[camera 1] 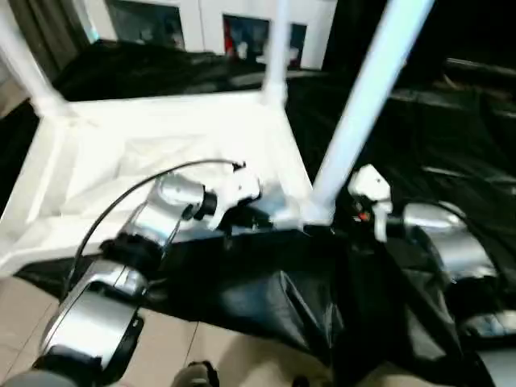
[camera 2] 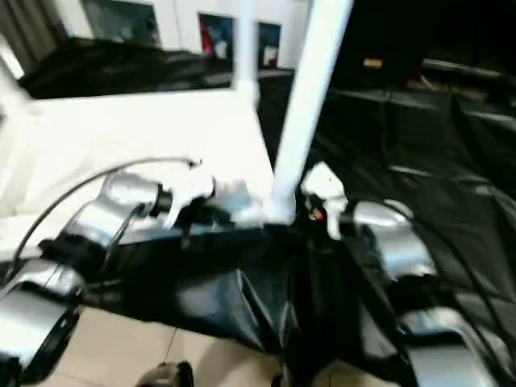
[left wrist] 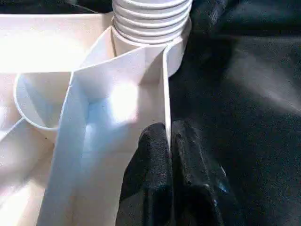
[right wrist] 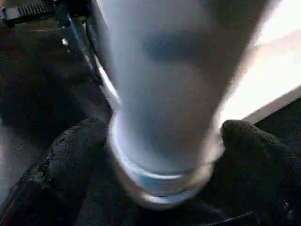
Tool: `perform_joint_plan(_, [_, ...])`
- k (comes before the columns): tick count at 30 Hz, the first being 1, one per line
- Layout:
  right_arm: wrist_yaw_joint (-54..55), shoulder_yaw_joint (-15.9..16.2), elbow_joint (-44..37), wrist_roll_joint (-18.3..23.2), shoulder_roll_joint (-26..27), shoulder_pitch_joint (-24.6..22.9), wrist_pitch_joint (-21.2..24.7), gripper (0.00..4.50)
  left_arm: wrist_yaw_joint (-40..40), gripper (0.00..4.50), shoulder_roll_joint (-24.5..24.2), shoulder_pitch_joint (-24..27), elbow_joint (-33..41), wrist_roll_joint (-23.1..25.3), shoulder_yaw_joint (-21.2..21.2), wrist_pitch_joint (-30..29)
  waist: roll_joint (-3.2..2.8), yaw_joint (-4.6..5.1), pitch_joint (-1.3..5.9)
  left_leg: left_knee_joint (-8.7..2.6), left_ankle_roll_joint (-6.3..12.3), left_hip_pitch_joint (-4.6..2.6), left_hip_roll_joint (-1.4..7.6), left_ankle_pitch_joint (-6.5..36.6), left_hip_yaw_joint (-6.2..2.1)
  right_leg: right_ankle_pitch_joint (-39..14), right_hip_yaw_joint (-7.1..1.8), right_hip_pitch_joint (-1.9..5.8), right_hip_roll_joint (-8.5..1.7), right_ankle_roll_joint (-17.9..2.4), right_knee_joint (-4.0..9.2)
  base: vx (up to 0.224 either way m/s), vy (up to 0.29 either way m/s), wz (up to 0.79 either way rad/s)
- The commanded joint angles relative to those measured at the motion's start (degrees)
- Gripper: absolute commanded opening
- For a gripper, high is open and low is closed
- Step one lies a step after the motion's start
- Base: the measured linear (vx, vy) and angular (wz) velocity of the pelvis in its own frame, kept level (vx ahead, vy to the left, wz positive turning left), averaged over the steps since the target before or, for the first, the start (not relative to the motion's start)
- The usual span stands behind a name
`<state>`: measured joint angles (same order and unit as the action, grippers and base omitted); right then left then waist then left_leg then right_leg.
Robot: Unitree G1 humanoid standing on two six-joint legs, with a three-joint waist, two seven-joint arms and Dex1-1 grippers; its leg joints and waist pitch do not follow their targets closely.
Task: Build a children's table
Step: Rotate leg to tighten
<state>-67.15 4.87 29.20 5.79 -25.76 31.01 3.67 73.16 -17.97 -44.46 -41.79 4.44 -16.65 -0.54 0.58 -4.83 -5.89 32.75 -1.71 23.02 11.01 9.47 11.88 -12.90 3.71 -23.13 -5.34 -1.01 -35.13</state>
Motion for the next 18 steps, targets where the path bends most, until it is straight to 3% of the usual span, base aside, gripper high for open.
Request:
perform_joint_plan(1, [-1.38, -0.09, -1.89, 1.07, -0.50, -0.57, 0.24, 4.40, 2.41, 0.00, 0.36, 0.90, 1.60, -1.91, -0.52, 1.47, 0.38, 0.09, 4.35, -2.61, 9.60, -1.87, 3.09, 1.82, -0.99, 9.77, -2.58, 2.92, -3.45, -17.87, 2.35, 0.000, 0.000, 0.00])
perform_joint_plan(8, [-2.08, 1.37, -2.49, 0.76, -0.80, -1.41, -0.54, 4.40, 5.05, 0.00, -1.40, 3.00, 5.10, -2.68, -0.72, 1.26, 0.30, -0.12, 4.65, -2.31, 9.59, -1.77, 2.97, 0.72, -1.03, 11.64, -2.53, 3.01, -3.36, -18.25, 1.90, 0.000, 0.000, 0.00])
perform_joint_plan(18, [-2.07, 2.18, -1.49, 1.13, 0.29, -1.24, -0.43, 3.50, 5.41, 0.00, -1.73, 3.39, 5.74, -2.53, -0.66, 0.84, 0.15, -0.05, 4.44, -2.29, 7.55, -1.72, 2.86, 4.20, -1.10, 6.66, -2.64, 2.96, -3.36, -17.72, 2.16, 0.000, 0.000, 0.00])
